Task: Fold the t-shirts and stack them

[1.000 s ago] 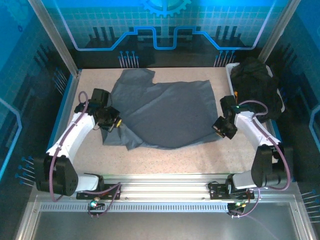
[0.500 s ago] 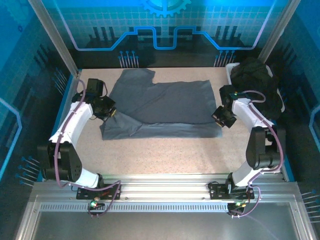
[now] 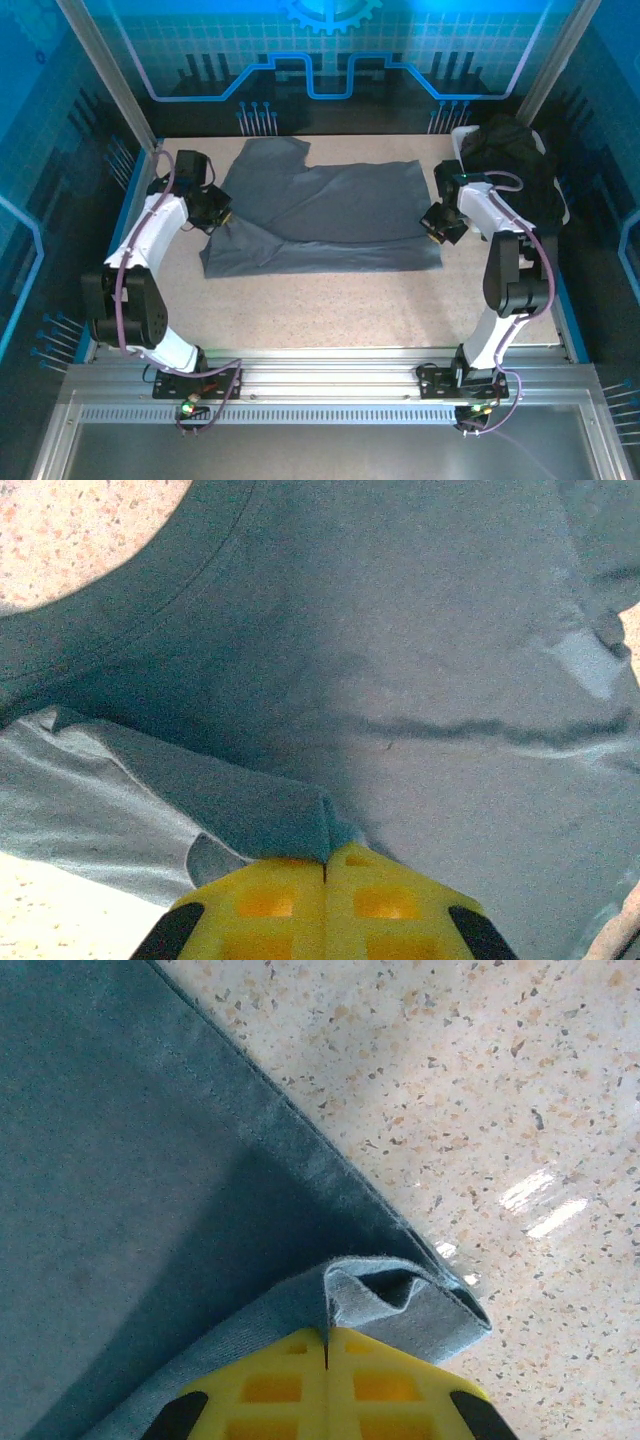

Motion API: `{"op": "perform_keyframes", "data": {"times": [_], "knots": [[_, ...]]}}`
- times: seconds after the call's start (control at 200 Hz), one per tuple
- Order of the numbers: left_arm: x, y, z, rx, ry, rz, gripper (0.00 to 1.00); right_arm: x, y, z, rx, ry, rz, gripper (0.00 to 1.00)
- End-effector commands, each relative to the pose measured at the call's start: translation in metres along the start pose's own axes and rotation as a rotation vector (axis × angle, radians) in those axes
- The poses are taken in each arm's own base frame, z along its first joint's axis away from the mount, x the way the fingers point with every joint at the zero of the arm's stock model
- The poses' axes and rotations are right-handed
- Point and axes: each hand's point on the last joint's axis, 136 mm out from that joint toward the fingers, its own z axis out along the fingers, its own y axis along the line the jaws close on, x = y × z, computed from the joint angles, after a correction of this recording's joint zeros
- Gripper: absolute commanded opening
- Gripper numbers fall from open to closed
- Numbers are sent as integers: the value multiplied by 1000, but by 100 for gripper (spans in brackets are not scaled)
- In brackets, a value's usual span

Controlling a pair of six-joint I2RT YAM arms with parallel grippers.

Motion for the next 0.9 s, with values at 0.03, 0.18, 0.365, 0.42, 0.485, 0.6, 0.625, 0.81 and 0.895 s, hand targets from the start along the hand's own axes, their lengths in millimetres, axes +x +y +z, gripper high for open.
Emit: {"op": "perform_keyframes", "data": {"times": [0.03, 0.18, 0.365, 0.42, 0.485, 0.6, 0.625, 0.81, 0.895], "knots": [[-20, -8, -1, 12, -49, 24, 0, -10, -3, 1, 36, -9, 14, 0], [-23, -9, 8, 3, -41, 30, 0, -12, 3, 4, 32, 0, 16, 0], [-30, -10, 19, -16, -40, 34, 0, -18, 11, 10, 29, 7, 4, 0], [-33, -13, 24, -15, -39, 37, 0, -21, 13, 12, 35, 8, 0, 0], [-36, -15, 31, -22, -34, 45, 0, -22, 14, 16, 49, 16, -2, 0], [-43, -19, 44, -28, -23, 49, 0, -26, 20, 24, 50, 30, -16, 0], [-45, -19, 47, -32, -22, 49, 0, -27, 20, 24, 53, 33, -21, 2], [-57, -16, 46, -53, -13, 51, 57, -41, 26, 8, 37, 1, -64, 49], [-51, -7, 33, -73, -10, 63, 61, -43, 25, -11, 21, -36, -100, 57]]}}
